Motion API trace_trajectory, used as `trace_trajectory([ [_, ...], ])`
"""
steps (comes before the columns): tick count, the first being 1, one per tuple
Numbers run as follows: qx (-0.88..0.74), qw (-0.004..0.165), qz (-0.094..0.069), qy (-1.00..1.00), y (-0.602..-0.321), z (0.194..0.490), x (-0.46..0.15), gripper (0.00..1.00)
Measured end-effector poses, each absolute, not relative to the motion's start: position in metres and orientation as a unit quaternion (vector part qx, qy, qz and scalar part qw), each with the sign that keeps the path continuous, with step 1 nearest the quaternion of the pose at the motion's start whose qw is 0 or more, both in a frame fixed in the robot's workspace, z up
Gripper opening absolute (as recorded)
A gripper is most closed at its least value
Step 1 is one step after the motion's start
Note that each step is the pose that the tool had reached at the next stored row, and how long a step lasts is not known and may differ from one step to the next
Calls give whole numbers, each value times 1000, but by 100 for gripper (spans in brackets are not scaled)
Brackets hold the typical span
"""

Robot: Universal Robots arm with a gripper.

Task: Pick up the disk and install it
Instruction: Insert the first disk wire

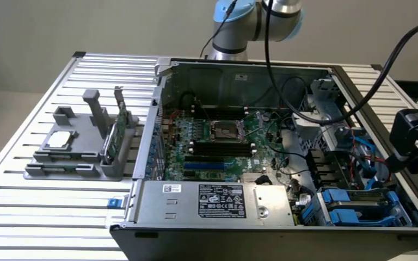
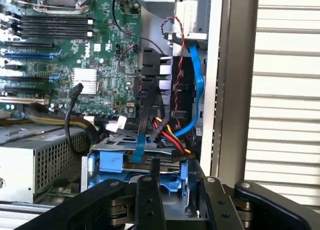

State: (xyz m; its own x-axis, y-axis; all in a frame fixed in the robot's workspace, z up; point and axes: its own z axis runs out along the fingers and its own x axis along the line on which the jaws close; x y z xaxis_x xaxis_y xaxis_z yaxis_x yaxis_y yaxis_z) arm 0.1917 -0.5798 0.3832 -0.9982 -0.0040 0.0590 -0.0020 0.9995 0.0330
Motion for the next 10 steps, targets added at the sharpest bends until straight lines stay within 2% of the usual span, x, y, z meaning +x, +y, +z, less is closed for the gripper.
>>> trace_trajectory([
  [10,-86,28,-23,-996,-580,376,192,36],
])
